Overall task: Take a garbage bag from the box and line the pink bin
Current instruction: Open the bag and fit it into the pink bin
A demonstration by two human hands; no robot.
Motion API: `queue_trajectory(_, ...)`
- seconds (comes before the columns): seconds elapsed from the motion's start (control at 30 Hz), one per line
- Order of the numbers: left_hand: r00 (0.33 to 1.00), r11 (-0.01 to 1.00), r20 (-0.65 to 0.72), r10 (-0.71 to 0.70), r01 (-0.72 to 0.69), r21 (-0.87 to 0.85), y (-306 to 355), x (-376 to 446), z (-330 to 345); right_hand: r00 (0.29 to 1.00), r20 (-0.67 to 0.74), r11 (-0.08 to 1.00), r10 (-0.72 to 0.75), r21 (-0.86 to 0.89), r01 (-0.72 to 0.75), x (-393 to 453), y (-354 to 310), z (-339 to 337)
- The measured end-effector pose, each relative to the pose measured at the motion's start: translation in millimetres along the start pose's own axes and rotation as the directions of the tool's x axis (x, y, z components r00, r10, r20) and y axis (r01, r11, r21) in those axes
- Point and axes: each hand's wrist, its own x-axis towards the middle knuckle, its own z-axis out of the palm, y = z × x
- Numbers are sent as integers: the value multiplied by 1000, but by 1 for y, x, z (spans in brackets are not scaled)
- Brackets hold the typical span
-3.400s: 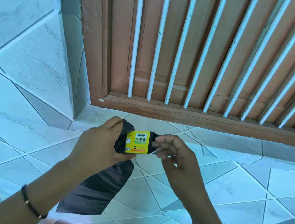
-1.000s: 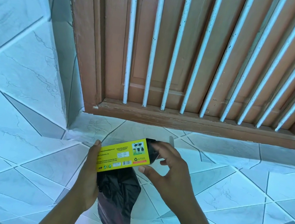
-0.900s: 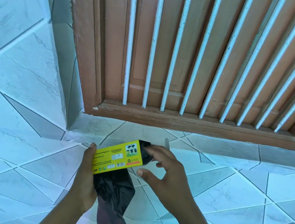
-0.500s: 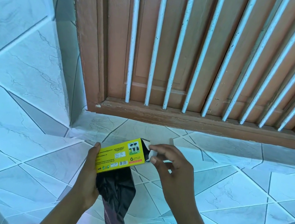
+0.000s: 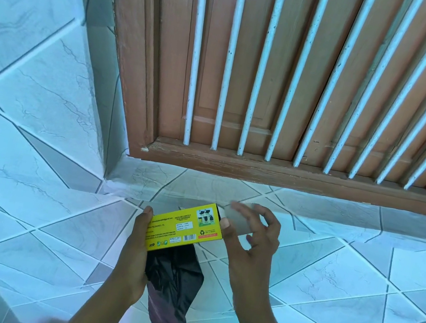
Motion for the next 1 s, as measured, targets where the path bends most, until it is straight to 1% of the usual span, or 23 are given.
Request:
queue_trajectory(0.03, 1000, 1000, -2, 4, -4, 1, 0, -1, 1, 997, 8, 987, 74, 146, -74, 0, 0, 1)
queue_trajectory(0.1, 1000, 1000, -16, 16, -16, 6, -1, -2, 1, 975, 57, 880, 214, 421, -218, 1, 2, 1)
queue_trajectory(0.13, 1000, 1000, -22, 18, -18, 14, -2, -3, 0, 966, 78, 831, 246, 495, -252, 1, 2, 1)
queue_trajectory(0.17, 999, 1000, -29, 16, -15, 21, -3, -3, 0, 964, 83, 807, 254, 531, -258, 1, 2, 1)
queue_trajectory(0.23, 999, 1000, -54, 1, 0, 25, -4, -3, 0, 973, 72, 829, 219, 513, -224, 0, 2, 3)
queue_trajectory(0.33, 997, 1000, -82, -1, 4, 27, -5, -5, 3, 993, 62, 940, 103, 321, -117, -9, 6, 9)
queue_trajectory(0.43, 995, 1000, -93, 22, -19, 24, -5, -6, 7, 996, 66, 975, 58, 208, -71, -16, 9, 13)
queue_trajectory(0.6, 991, 999, -128, 38, -34, 32, -1, -7, 9, 997, -10, 958, 72, 281, -66, -10, 11, 13)
queue_trajectory(0.83, 988, 997, -152, 41, -31, 68, -1, -4, 14, 997, -48, 964, 58, 260, -44, -5, 12, 10)
queue_trajectory(0.93, 981, 993, -185, 57, -37, 112, -1, -1, 16, 998, -46, 981, 35, 190, -26, -5, 14, 10)
queue_trajectory(1.0, 977, 987, -201, 77, -47, 152, -1, 1, 17, 1000, -12, 992, 27, 122, -26, -6, 15, 12)
